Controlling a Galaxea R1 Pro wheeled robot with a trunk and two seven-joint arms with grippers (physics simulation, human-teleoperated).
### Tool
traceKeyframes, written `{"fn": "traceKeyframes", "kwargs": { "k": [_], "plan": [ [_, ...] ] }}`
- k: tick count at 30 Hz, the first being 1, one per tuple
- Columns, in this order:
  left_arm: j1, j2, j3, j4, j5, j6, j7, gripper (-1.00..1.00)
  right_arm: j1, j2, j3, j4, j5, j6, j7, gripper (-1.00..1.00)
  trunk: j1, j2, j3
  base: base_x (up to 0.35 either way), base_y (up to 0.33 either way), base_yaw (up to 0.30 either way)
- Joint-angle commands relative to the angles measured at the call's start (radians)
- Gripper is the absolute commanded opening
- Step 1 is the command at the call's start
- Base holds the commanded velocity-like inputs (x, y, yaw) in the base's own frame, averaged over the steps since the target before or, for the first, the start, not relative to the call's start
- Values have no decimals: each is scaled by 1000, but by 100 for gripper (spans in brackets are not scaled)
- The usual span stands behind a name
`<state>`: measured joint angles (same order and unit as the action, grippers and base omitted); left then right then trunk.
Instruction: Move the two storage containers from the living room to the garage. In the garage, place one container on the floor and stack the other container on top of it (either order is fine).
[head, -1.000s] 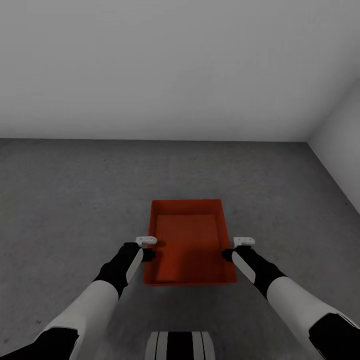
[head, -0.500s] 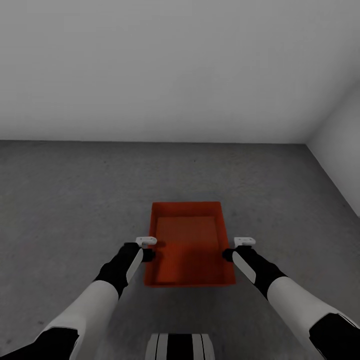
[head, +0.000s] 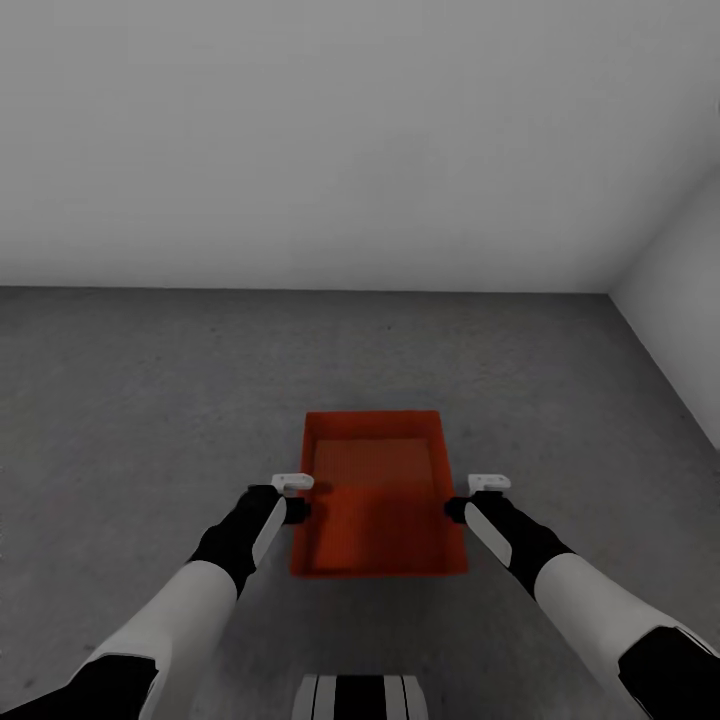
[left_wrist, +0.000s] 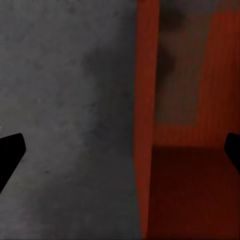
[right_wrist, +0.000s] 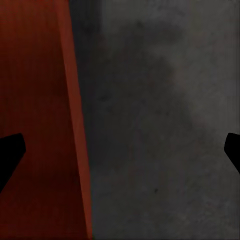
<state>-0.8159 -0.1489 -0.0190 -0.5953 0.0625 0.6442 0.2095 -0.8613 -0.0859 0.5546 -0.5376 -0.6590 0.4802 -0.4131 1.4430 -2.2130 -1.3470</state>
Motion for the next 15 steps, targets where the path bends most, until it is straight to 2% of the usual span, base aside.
{"fn": "traceKeyframes", "kwargs": {
  "k": [1,15],
  "plan": [
    [0,0,-2,-1,7,5,7,100,-1,-2,8,-2,-10,3,-9,100,-4,7,3,0,0,0],
    [0,0,-2,-1,7,3,7,100,-1,0,8,-5,-10,3,-10,100,-58,105,46,0,0,0]
  ]
}}
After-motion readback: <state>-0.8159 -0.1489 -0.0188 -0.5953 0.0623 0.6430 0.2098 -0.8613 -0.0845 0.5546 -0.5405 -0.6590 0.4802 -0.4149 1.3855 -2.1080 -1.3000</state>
